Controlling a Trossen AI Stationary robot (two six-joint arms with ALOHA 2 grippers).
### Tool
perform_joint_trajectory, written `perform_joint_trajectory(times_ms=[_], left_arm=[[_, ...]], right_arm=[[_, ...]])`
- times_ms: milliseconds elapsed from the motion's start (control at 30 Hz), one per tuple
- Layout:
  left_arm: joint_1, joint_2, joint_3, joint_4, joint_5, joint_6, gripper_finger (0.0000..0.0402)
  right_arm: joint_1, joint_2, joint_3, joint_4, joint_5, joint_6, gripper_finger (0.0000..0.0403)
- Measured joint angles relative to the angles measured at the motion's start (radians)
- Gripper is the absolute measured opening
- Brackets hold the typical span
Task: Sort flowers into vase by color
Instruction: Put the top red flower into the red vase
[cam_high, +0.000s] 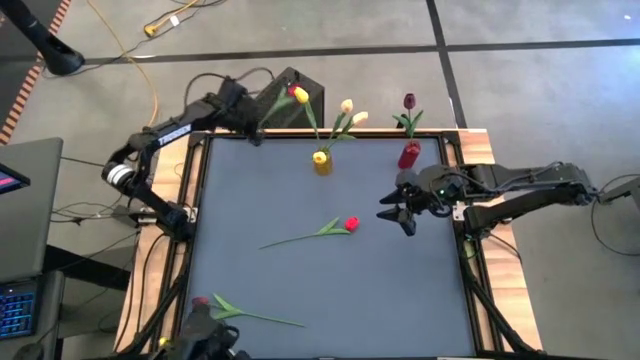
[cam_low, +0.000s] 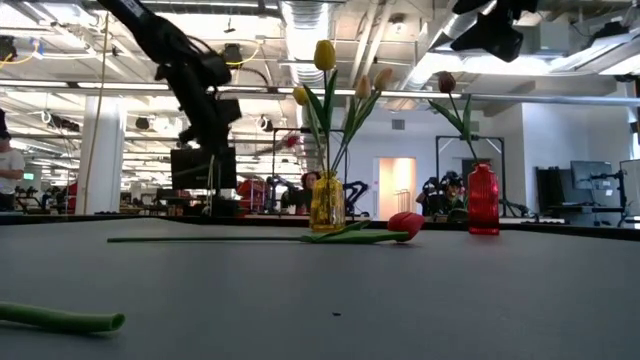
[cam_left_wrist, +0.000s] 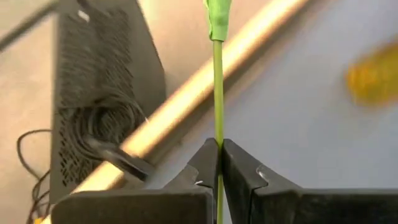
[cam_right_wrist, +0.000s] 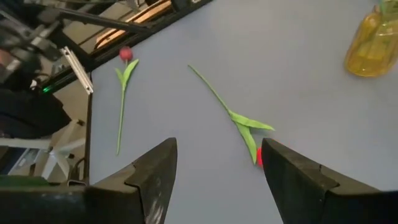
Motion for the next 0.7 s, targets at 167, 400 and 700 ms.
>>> perform_joint_trajectory(times_ms=[167,400,700], left_arm=[[0.024,-0.095,0.001,0.131,0.074,-0.117,0.0],[0.013,-0.255,0.002,0.288,0.104,-0.167,0.0],[-0.084,-0.397,0.002,0.399,0.219,-0.189,0.0]], right_arm=[[-0.029,0.0,0.0,0.058,-0.007,-0.008,0.026],[-0.044,0.0,0.0,0.245,-0.014,-0.069,0.026],[-0.106,0.009,0.0,0.602,-0.015,-0.184,0.026]])
